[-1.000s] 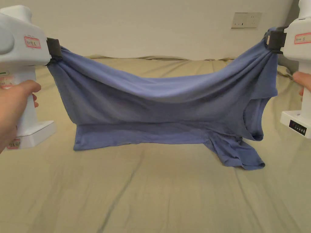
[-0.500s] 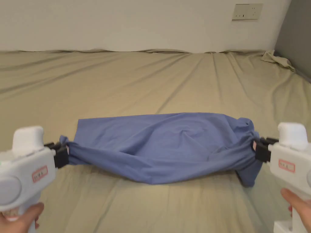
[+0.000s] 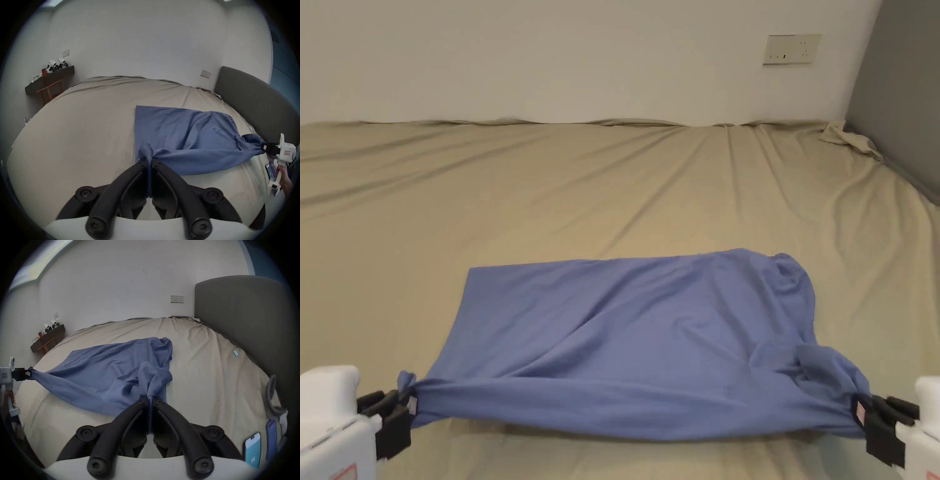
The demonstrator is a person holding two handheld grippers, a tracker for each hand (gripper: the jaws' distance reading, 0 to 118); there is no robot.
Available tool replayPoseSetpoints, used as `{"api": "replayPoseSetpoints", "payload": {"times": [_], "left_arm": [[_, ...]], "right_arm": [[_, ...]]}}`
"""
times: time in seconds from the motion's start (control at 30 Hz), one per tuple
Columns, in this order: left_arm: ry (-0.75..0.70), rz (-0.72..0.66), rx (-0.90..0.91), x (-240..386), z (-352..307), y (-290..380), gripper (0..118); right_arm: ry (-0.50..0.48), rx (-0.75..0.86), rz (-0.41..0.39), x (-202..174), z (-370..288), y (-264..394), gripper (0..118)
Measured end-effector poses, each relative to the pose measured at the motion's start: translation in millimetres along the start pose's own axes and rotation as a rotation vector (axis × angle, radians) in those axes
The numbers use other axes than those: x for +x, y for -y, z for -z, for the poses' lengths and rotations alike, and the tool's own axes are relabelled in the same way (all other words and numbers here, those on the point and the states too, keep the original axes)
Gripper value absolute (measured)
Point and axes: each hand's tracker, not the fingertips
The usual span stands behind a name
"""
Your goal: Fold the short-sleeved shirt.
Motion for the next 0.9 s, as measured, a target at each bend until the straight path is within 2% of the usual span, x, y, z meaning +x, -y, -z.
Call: {"api": "replayPoseSetpoints", "payload": {"times": [0.1, 0.27, 0.43, 0.47, 0.5, 0.53, 0.57, 0.73, 0.83, 0.87, 0.9], "left_arm": [[-0.022, -0.008, -0.02, -3.0, -33.3, 39.2, 3], [-0.048, 0.018, -0.106, 1.5, -77.0, 91.8, 3], [-0.042, 0.041, -0.186, 7.2, -86.2, 120.8, 3], [-0.035, 0.026, -0.2, 5.6, -85.3, 122.9, 8], [-0.028, 0.0, -0.221, 2.7, -84.9, 123.3, 30], [-0.036, -0.046, -0.244, -0.9, -86.6, 122.9, 70], [-0.036, -0.081, -0.27, -0.2, -90.0, 122.3, 79], [-0.146, -0.035, -0.168, 5.1, -154.1, 103.3, 79], [-0.11, -0.053, -0.087, 9.7, -197.7, 82.1, 78], [-0.087, -0.031, -0.032, 12.2, -207.9, 78.0, 68], [-0.122, -0.004, -0.015, 15.5, -211.9, 73.1, 40]], "right_arm": [[0.009, -0.029, -0.019, 2.4, -48.6, 38.6, 6], [0.045, -0.081, 0.024, 9.7, -113.1, 95.4, 6], [0.053, -0.123, 0.051, 12.8, -128.9, 119.1, 6], [0.053, -0.127, 0.048, 11.3, -127.1, 118.6, 16], [0.045, -0.151, 0.047, 10.0, -123.5, 114.1, 44], [0.053, -0.188, 0.047, 8.7, -121.5, 110.0, 96], [0.056, -0.218, 0.053, 7.4, -121.3, 105.6, 111], [0.076, -0.135, 0.069, -9.8, -163.0, 79.3, 111], [0.106, -0.065, 0.048, -26.3, -190.1, 63.2, 110], [0.071, -0.038, 0.038, -30.8, -197.2, 61.3, 104], [0.066, -0.036, 0.03, -36.0, -200.8, 59.7, 83]]}}
